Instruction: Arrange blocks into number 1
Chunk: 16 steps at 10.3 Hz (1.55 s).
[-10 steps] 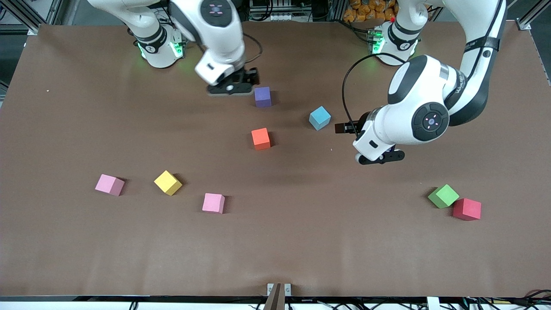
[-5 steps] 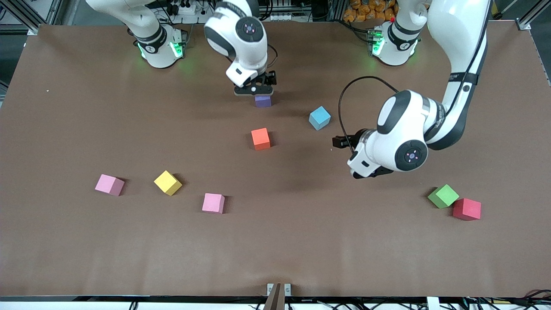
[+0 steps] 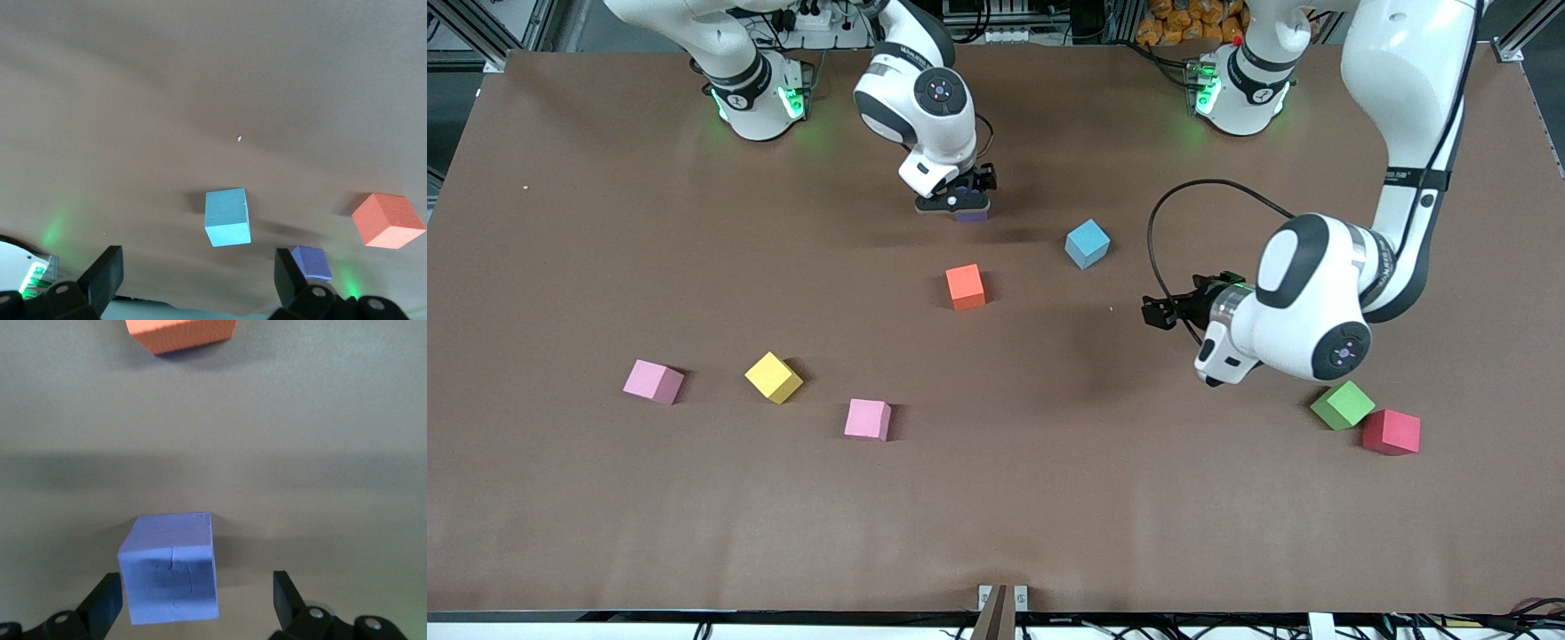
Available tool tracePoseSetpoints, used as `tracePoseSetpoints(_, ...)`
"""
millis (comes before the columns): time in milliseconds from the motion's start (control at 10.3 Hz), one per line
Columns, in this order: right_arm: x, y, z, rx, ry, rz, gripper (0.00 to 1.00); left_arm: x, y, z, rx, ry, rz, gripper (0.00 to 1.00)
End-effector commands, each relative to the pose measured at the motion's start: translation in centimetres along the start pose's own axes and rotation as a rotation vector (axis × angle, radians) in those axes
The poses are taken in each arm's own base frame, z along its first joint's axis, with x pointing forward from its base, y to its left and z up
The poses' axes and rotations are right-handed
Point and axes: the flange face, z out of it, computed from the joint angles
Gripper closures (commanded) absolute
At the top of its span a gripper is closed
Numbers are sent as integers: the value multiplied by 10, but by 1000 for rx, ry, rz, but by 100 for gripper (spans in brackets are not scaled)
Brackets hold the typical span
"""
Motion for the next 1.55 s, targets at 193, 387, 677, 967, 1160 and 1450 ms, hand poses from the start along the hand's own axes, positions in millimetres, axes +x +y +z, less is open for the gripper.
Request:
tracePoseSetpoints(193, -17, -16, 16, 5, 0, 19, 0, 14, 1, 23, -18, -69, -56, 0)
tracePoseSetpoints(387, -26, -20, 22, -1, -9, 15, 0, 9, 7, 25, -30, -81, -49, 0)
tracePoseSetpoints(677, -27, -21, 33, -27, 18, 12, 0, 8, 19, 62, -5, -121, -45, 0)
tracePoseSetpoints(967, -21, -21, 36, -7, 35, 13, 0, 9, 20, 83, -16, -118, -59, 0)
tracePoseSetpoints(1160, -17, -19, 40, -7, 49, -2, 74, 6, 20, 93, -4, -125, -63, 0)
tracePoseSetpoints(1450, -10, -19, 35, 6, 57, 59, 100, 2, 29, 103, -1, -103, -105, 0)
